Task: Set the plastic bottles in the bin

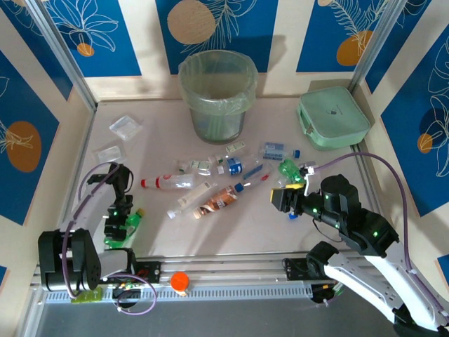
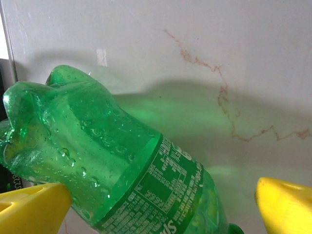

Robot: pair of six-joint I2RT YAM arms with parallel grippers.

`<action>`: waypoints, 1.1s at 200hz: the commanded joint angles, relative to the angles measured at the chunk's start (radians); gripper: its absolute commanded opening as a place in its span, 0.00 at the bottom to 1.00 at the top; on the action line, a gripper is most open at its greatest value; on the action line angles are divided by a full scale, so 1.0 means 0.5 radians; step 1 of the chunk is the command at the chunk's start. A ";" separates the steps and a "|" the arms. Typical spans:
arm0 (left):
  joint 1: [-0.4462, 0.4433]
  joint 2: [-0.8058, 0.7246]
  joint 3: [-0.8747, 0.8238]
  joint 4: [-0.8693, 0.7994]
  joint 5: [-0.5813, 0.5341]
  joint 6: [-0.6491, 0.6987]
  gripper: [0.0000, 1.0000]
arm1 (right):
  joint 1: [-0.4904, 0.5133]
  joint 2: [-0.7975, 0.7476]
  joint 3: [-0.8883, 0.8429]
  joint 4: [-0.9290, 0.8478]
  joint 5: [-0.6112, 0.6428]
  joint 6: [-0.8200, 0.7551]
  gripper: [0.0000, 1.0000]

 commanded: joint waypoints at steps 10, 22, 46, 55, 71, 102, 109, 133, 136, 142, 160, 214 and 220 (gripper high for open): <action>0.036 0.076 -0.094 0.279 0.046 0.070 0.93 | 0.008 -0.045 -0.020 -0.007 0.059 -0.032 0.66; 0.036 0.088 -0.080 0.284 0.056 0.106 0.91 | 0.008 -0.052 -0.028 -0.009 0.065 -0.035 0.66; 0.034 0.091 -0.070 0.310 0.076 0.163 0.85 | 0.008 -0.072 -0.049 -0.001 0.081 -0.027 0.67; 0.033 0.090 -0.063 0.330 0.095 0.190 0.84 | 0.007 -0.071 -0.053 0.003 0.080 -0.023 0.67; 0.033 0.088 -0.059 0.370 0.126 0.238 0.79 | 0.008 -0.072 -0.058 0.009 0.075 -0.020 0.67; 0.032 0.093 -0.063 0.426 0.137 0.309 0.61 | 0.005 -0.073 -0.063 0.017 0.087 -0.013 0.67; 0.033 0.098 -0.066 0.460 0.152 0.336 0.57 | 0.005 -0.072 -0.061 0.016 0.087 -0.011 0.67; 0.033 0.127 -0.035 0.467 0.161 0.405 0.50 | 0.005 -0.076 -0.058 0.010 0.084 -0.002 0.66; 0.033 0.130 -0.031 0.462 0.158 0.417 0.50 | 0.005 -0.076 -0.056 0.010 0.085 -0.002 0.67; 0.030 0.130 -0.016 0.448 0.155 0.438 0.50 | 0.005 -0.073 -0.053 0.004 0.086 -0.002 0.67; 0.024 0.107 0.054 0.378 0.125 0.517 0.49 | 0.005 -0.080 -0.041 -0.011 0.098 -0.002 0.67; -0.013 -0.220 0.213 0.259 0.078 0.742 0.46 | 0.005 -0.079 -0.024 0.013 0.101 0.010 0.66; -0.020 -0.265 0.225 0.291 0.100 0.793 0.43 | 0.007 -0.073 -0.021 0.018 0.098 0.011 0.66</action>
